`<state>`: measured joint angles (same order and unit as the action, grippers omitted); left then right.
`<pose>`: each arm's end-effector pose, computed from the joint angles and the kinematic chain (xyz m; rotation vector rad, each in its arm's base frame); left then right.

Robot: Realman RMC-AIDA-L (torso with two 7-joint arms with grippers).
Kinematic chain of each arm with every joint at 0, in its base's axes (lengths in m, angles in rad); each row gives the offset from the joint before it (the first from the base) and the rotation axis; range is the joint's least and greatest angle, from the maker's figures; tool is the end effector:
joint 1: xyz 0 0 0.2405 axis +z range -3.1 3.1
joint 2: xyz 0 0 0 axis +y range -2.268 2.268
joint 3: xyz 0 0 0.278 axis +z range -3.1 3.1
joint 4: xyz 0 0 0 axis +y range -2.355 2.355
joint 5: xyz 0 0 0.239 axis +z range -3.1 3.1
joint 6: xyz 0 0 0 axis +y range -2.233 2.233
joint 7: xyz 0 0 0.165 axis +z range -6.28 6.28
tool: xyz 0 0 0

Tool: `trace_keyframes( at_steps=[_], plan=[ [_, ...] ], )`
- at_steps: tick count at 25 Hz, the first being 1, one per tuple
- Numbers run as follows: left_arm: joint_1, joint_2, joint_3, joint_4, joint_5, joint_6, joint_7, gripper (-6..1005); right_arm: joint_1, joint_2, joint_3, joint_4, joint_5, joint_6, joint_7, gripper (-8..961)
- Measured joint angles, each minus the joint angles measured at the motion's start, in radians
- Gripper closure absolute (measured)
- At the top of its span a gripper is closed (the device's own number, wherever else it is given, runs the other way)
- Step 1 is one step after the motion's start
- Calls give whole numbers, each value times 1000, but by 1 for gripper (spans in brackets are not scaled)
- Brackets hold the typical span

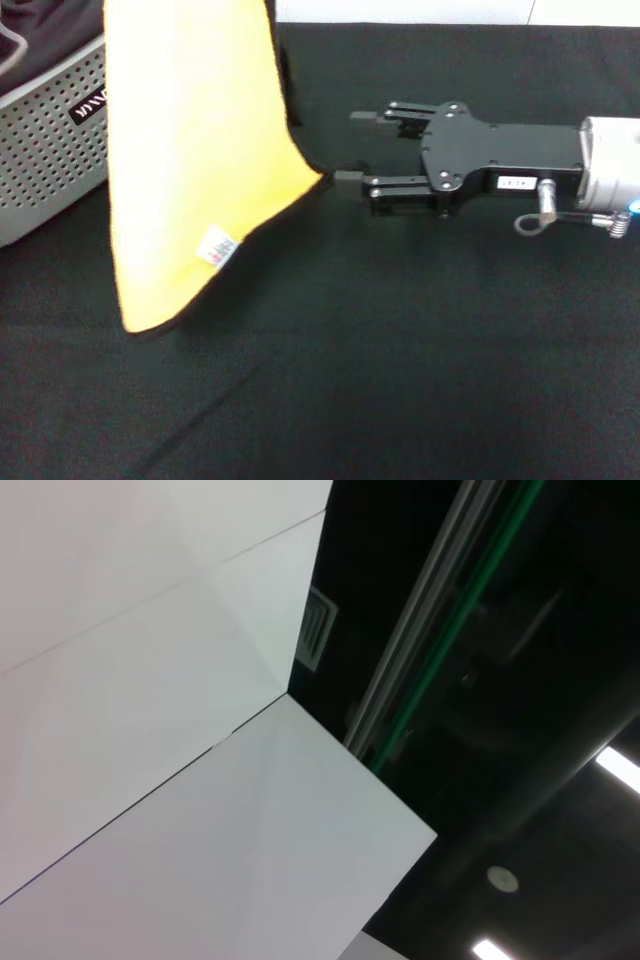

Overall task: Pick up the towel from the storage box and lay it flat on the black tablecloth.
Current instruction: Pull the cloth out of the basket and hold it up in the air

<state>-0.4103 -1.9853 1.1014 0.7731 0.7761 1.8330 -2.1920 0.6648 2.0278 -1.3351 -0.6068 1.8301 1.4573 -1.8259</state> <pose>-0.1864 0.3486 0.1033 1.9816 0.9390 1.8317 0.1584 0.3954 -0.0652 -2.8718 0.2522 1.0657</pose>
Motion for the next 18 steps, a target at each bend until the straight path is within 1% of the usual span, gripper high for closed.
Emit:
trace_keyframes(
  at_steps=[3, 6, 18],
  plan=[
    [-8, -2, 0, -1, -2, 0, 0, 977, 24, 0, -42, 19, 26, -1, 0, 210],
    [-9, -3, 0, -2, -2, 0, 0, 977, 36, 0, -60, 23, 40, -1, 0, 210],
    [-7, -3, -2, -2, -5, 0, 0, 976, 33, 0, -80, 24, 50, -10, 7, 211]
  ],
)
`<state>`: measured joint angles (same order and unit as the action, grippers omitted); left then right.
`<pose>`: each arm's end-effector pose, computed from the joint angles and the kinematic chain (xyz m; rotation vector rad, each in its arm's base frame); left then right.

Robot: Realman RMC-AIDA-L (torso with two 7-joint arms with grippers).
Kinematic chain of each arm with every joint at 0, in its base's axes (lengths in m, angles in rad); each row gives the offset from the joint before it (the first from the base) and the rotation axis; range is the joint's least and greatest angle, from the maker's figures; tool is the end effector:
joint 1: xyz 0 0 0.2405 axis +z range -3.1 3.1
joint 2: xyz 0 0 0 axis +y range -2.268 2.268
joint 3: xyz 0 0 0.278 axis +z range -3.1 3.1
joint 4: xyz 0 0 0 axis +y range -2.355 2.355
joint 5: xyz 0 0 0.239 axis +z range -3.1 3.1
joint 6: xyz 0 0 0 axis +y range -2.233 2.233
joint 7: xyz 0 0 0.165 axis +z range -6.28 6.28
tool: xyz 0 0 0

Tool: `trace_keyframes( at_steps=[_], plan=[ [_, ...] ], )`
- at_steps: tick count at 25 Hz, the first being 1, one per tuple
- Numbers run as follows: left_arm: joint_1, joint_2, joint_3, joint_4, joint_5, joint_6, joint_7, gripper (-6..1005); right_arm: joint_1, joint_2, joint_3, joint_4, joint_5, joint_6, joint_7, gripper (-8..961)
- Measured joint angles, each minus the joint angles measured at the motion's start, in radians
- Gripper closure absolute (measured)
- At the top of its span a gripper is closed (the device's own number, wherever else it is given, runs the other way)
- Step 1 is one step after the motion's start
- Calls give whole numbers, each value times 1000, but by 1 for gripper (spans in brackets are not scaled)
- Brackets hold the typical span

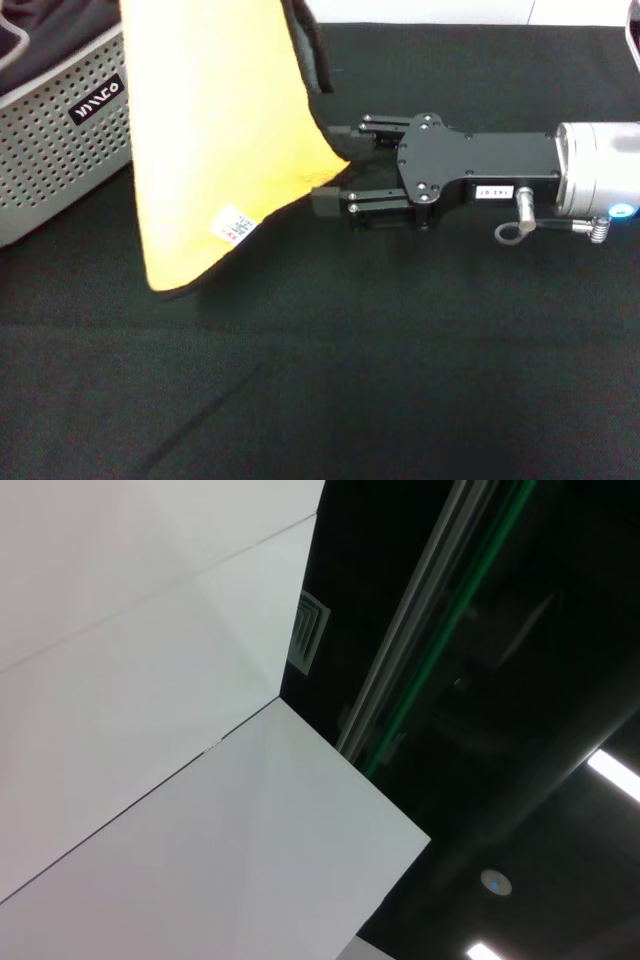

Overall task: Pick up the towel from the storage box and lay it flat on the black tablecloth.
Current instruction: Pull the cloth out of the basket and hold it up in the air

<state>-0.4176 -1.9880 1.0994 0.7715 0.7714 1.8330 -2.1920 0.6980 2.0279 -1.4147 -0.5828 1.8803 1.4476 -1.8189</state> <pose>-0.1839 0.3500 0.1034 1.9748 0.9293 1.8369 0.1460 0.3918 -0.0782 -2.9284 0.2511 1.0719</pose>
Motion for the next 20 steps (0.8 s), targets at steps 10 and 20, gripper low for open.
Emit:
trace_keyframes(
  at_steps=[10, 20],
  plan=[
    [14, 0, -23, 0, -2, 0, 0, 976, -16, -2, -4, -2, -6, 16, 4, 211],
    [14, 0, -24, 5, -2, 2, 0, 975, -10, -5, -11, 1, -20, 8, 7, 418]
  ],
)
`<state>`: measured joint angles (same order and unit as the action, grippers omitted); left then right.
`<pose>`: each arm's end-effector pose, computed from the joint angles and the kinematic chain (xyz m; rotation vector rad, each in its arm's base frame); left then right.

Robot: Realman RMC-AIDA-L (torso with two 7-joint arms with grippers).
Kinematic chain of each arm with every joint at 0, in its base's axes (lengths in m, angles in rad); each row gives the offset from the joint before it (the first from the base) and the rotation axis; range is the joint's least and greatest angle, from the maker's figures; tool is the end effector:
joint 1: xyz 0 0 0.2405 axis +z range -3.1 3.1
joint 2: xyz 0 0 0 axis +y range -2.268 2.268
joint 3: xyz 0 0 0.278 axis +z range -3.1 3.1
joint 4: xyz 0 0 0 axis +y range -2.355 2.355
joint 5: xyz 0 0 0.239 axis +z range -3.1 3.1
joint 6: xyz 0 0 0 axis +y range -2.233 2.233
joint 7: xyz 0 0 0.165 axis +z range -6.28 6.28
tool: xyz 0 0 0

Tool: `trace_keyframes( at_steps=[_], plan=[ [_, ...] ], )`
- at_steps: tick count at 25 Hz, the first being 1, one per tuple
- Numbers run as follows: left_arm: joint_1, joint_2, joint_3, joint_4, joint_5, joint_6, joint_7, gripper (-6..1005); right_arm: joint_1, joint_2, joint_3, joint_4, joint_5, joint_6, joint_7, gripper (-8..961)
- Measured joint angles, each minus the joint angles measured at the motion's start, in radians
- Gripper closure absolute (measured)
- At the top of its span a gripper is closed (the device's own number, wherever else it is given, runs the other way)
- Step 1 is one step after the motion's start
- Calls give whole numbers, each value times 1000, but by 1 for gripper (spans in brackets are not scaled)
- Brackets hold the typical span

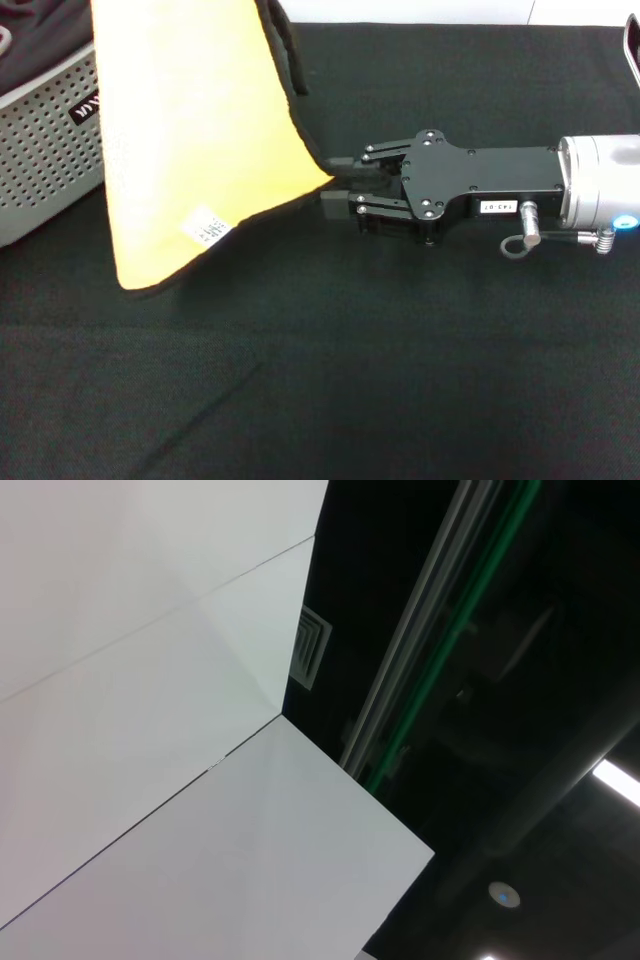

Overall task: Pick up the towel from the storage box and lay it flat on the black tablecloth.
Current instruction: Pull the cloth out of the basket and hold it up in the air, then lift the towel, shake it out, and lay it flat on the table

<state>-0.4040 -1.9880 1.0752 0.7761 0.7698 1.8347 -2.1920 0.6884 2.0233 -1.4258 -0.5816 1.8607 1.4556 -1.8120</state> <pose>-0.1899 0.3480 0.1097 1.9763 0.9302 1.8730 0.1531 0.3871 -0.0803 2.9501 -0.2633 -1.0363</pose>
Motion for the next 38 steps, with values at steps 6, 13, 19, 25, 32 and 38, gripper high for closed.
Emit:
trace_keyframes(
  at_steps=[6, 13, 19, 25, 32, 38],
  plan=[
    [0, -2, 0, -1, 0, 10, -2, 974, 0, -1, -1, -6, -11, -7, 12, 619],
    [9, -3, -15, -7, 2, 11, -2, 974, -2, -3, 1, -13, -13, 1, 25, 870],
    [19, 1, -18, -17, 2, 11, 0, 974, -10, -4, 5, -13, -6, 12, 25, 944],
    [22, 2, -28, -17, 6, 11, 2, 973, -11, -5, 20, -14, -4, 26, 25, 943],
    [22, 1, -28, -17, 8, 11, 4, 973, -10, -5, 56, -6, -3, 40, 26, 939],
    [20, 2, -28, -17, 8, 11, 5, 972, -9, -5, 61, -4, -3, 50, 27, 886]
  ],
)
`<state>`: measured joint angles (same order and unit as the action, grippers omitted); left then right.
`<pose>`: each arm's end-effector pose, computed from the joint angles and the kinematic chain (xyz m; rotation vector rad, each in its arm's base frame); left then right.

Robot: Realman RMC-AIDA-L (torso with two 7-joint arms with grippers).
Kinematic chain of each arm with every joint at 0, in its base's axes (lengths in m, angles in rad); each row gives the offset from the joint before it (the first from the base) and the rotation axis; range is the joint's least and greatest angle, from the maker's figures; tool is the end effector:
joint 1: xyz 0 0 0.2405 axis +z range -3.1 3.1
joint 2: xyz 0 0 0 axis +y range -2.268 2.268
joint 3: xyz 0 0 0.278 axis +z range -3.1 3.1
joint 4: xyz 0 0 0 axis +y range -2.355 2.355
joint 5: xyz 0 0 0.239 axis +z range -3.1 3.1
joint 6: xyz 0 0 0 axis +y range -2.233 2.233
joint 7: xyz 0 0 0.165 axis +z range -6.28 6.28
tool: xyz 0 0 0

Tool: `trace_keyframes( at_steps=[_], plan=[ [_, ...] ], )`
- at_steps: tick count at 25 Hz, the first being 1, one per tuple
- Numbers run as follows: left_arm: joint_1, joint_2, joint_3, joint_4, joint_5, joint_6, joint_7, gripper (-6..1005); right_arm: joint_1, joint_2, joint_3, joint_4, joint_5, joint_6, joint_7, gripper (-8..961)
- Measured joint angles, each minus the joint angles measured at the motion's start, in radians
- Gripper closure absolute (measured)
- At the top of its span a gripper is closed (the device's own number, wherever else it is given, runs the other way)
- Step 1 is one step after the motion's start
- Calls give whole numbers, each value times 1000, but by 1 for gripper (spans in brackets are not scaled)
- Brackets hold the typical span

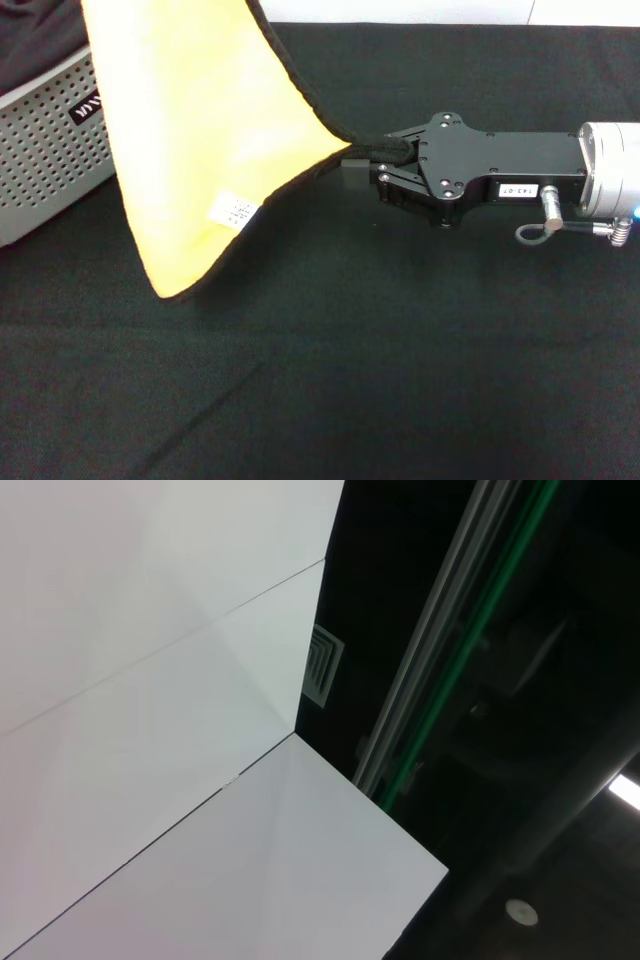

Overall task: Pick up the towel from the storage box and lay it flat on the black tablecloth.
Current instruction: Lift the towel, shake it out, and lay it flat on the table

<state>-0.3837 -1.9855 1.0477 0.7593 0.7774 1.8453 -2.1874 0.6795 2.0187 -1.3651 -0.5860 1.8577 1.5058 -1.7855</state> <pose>-0.2028 0.3435 0.1135 1.9750 0.9568 1.9079 0.1537 0.3883 -0.0656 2.9183 -0.2957 -1.1077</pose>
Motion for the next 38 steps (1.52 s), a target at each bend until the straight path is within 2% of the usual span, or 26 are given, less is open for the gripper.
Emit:
trace_keyframes(
  at_steps=[11, 38],
  plan=[
    [-1, 2, 0, 0, -1, 0, 0, 971, 1, 0, 6, 3, 0, -4, 2, 861],
    [3, 2, 0, 0, -1, 0, 2, 970, -43, -2, 145, 15, 1, 43, -2, 860]
  ],
)
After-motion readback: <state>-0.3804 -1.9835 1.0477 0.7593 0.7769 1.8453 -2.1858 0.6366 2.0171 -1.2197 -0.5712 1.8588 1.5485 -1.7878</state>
